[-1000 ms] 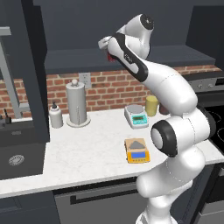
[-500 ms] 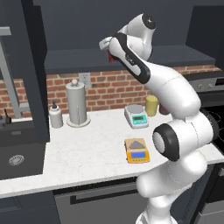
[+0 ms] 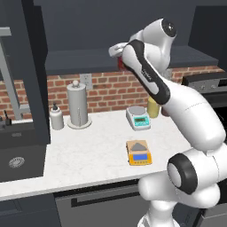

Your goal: Pick the yogurt and place it on the digital scale for weighing, and close the cabinet.

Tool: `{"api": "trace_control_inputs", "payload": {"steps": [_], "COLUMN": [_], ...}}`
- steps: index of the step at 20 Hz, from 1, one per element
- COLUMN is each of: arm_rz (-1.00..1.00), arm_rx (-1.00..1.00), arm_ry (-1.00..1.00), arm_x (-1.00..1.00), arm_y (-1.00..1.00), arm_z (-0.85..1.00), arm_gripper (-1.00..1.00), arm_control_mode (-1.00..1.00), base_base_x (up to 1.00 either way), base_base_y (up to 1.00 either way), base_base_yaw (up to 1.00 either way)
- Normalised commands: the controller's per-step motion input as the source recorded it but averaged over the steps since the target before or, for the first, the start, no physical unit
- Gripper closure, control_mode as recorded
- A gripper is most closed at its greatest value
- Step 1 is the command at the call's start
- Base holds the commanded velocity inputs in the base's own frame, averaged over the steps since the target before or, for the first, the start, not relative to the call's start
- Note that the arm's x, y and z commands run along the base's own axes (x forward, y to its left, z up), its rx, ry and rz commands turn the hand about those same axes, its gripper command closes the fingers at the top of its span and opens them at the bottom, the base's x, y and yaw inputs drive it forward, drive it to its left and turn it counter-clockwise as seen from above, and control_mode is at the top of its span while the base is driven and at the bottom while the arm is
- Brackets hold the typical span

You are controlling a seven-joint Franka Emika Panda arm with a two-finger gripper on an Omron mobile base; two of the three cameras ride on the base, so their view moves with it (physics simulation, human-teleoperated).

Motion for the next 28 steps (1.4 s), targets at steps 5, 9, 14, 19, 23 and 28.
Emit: {"api": "trace_control_inputs", "payload": {"steps": [5,9,14,19,23,28], "arm_rz": [0.09,0.14,0.15,0.15,0.12,0.10], "arm_rx": [0.09,0.08,0.01,0.00,0.00,0.00], "arm_ry": [-0.15,-0.09,0.00,0.00,0.00,0.00], "arm_x": [-0.94,-0.85,-0.52,-0.20,-0.04,0.00], "arm_y": [-0.54,-0.55,-0.28,-0.06,0.00,0.00], "arm_z": [0.02,0.01,-0.14,-0.35,-0.36,-0.28], "arm_gripper": [1.00,1.00,1.00,1.00,1.00,1.00], "arm_control_mode": [-1.00,-1.00,-1.00,-1.00,-1.00,-1.00], "base_base_x": [0.00,0.00,0.00,0.00,0.00,0.00], "base_base_y": [0.00,0.00,0.00,0.00,0.00,0.00], "base_base_yaw": [0.00,0.00,0.00,0.00,0.00,0.00]}}
